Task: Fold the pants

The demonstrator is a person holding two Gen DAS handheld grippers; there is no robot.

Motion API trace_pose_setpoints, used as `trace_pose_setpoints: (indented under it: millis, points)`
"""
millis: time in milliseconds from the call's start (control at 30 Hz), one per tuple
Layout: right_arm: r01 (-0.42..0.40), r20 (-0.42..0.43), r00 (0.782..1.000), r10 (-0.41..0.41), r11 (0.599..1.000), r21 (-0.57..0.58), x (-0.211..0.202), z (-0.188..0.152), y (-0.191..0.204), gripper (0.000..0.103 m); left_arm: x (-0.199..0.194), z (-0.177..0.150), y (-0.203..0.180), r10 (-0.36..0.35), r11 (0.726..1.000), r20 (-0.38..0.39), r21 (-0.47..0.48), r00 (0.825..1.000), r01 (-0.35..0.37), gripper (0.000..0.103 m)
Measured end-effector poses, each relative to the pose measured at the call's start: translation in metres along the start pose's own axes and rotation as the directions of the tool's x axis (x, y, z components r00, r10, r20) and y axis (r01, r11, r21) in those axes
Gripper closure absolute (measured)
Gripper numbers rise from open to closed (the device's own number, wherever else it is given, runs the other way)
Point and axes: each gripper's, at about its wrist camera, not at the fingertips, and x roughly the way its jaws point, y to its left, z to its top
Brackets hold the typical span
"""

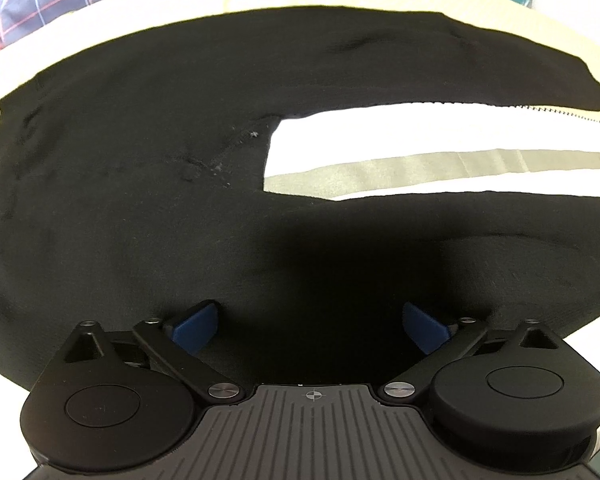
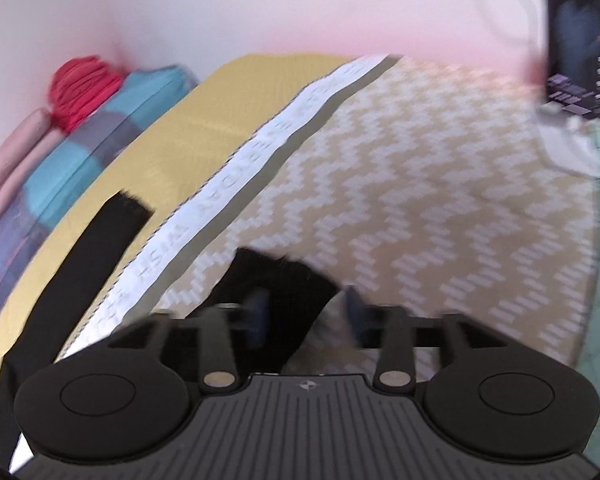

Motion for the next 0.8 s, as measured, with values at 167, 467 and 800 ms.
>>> trace_pose_setpoints:
  millis: [167, 467, 800]
  points:
    - [0.059, 0.071, 0.996, -0.052, 0.993, -0.104, -0.038, -0.017, 0.009, 0.016, -0.018, -0.009, 0.022, -0.001, 0.999, 0.059, -0.049, 0.998, 0.004, 0.0]
    - [-0.246, -0.09, 0.968, 0.234, 0.82, -0.517, -0.093, -0.104, 0.106, 0.016, -0.03, -0.018, 0.087, 0.073, 0.978, 0.116, -0.204, 0.99, -0.049, 0.0]
    - [-0.528, -0.43, 0.836, 0.341, 0.284, -0.8, -0.141, -0.211, 0.193, 0.016, -0.014, -0.031, 0.132, 0.133, 0.966, 0.077, -0.235, 0.988, -0.112, 0.0]
